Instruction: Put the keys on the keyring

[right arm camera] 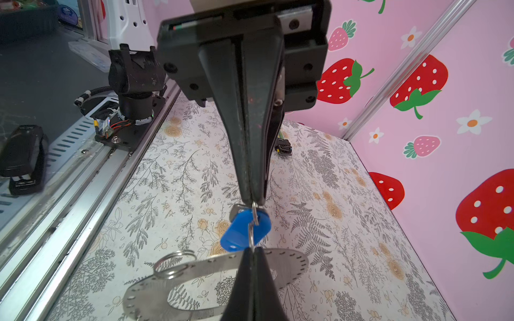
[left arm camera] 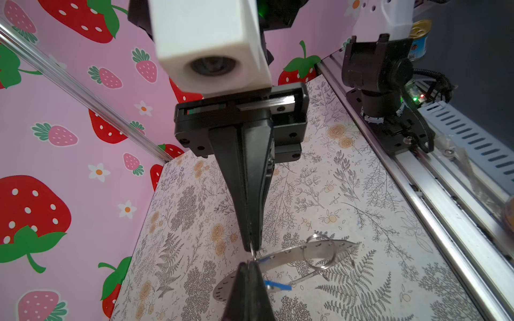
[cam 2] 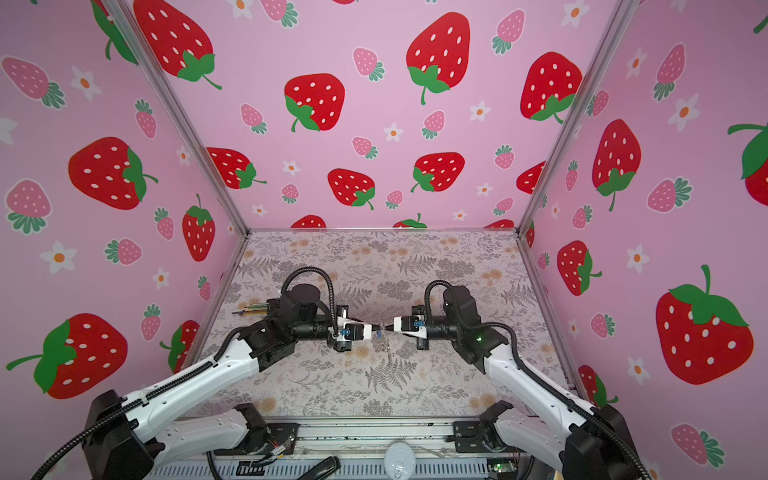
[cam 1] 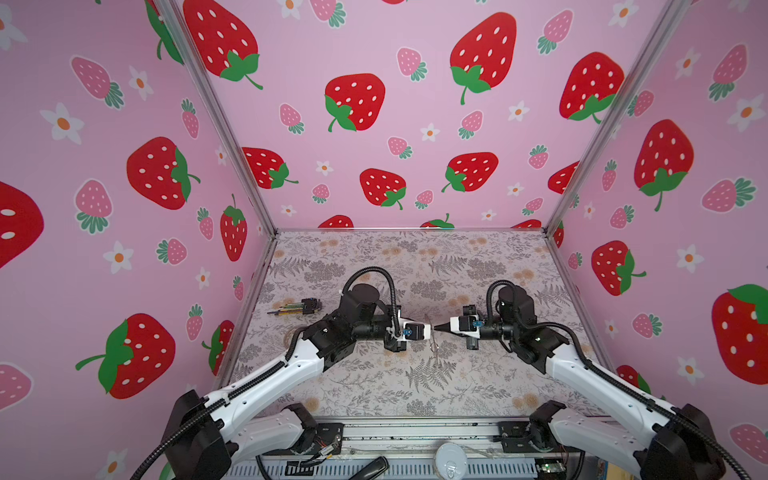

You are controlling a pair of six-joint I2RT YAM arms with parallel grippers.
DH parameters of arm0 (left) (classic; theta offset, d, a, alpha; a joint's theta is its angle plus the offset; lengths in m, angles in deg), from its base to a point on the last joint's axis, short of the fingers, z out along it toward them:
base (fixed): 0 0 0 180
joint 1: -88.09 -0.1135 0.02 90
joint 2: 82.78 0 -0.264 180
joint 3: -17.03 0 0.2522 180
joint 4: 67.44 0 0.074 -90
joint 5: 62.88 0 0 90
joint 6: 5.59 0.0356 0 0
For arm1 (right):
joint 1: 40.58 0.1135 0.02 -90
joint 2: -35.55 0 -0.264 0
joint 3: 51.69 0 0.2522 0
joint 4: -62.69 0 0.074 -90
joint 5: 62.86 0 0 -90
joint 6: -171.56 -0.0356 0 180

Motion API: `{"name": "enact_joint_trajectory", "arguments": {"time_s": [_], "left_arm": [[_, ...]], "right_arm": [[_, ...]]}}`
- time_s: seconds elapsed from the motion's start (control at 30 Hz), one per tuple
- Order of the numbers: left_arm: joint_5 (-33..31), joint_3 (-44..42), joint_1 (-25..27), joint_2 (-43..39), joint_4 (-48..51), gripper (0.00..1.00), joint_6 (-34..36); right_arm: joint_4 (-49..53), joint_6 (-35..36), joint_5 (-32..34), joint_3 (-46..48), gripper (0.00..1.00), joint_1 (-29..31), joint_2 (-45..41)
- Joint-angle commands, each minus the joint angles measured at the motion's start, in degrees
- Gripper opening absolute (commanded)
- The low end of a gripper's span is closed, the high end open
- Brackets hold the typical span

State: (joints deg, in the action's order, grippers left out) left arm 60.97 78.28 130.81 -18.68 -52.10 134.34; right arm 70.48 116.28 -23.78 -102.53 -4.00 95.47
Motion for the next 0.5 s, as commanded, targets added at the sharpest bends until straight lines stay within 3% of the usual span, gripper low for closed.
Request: {"name": "enact_joint_trajectory", "arguments": {"time_s": [0.0, 0.47], "left_arm": [[0.17, 0.44, 0.5, -1.18, 1.17, 0.0, 2.14], [-0.4, 1.31, 1.33, -1.89, 3.31, 0.0, 4.54]], "right_arm": [[1.9, -1.06, -3.98, -2.49, 0.0, -0.02, 0.52], [5.89, -4.49, -5.96, -5.18, 0.0, -0.19, 2.14]]}}
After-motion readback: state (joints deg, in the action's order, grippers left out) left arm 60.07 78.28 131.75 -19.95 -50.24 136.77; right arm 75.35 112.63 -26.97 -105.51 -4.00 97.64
